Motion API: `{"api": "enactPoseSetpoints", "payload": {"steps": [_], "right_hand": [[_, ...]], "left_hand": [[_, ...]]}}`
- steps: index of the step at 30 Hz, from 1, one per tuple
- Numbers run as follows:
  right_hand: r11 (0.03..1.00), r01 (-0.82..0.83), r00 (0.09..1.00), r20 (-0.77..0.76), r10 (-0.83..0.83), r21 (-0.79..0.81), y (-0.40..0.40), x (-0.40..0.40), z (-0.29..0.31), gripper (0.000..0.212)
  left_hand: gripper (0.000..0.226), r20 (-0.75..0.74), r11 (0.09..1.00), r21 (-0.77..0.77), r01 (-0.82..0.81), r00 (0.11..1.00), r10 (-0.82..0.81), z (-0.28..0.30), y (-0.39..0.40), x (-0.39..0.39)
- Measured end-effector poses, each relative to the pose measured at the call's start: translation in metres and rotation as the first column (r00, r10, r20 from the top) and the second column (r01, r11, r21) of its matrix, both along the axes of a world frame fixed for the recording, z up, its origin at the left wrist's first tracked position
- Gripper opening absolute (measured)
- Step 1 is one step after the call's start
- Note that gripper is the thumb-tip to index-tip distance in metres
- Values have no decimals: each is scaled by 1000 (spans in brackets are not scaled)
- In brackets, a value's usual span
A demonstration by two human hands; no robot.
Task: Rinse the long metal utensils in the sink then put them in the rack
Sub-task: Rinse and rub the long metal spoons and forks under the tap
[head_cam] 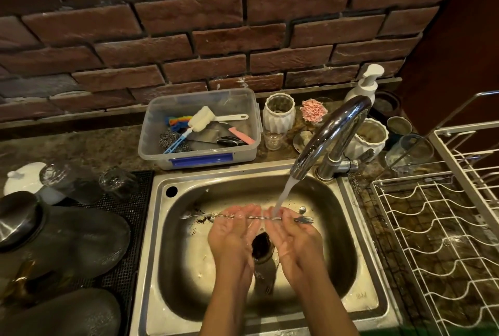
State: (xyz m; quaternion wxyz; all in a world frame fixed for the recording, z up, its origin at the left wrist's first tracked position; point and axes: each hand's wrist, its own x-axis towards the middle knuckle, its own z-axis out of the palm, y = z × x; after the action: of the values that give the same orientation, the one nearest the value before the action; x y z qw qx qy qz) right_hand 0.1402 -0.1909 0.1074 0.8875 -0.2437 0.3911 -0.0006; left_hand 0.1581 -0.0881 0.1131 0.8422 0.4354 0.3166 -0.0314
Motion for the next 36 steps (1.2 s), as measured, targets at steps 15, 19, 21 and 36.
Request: {"api": "enactPoseSetpoints", "payload": {"steps": [15,19,21,36], "right_hand": [[-99,-804,478,-737,478,-586,-11,-41,-53,29],[-45,-712,571,-615,543,-701,-9,-43,-56,16],[36,-705,593,-562,577,-708,-7,-43,-59,15],[294,-782,621,-729,288,-550,-26,-30,-143,17]], "left_hand": [[23,-154,534,670,516,800,-580,-44,-28,3],[24,-253,400,706,585,735,-629,-56,-27,0],[24,-272,375,720,584,734,-622,-62,-26,-1],[19,-569,548,587,596,785,-244,-146,24,11]]}}
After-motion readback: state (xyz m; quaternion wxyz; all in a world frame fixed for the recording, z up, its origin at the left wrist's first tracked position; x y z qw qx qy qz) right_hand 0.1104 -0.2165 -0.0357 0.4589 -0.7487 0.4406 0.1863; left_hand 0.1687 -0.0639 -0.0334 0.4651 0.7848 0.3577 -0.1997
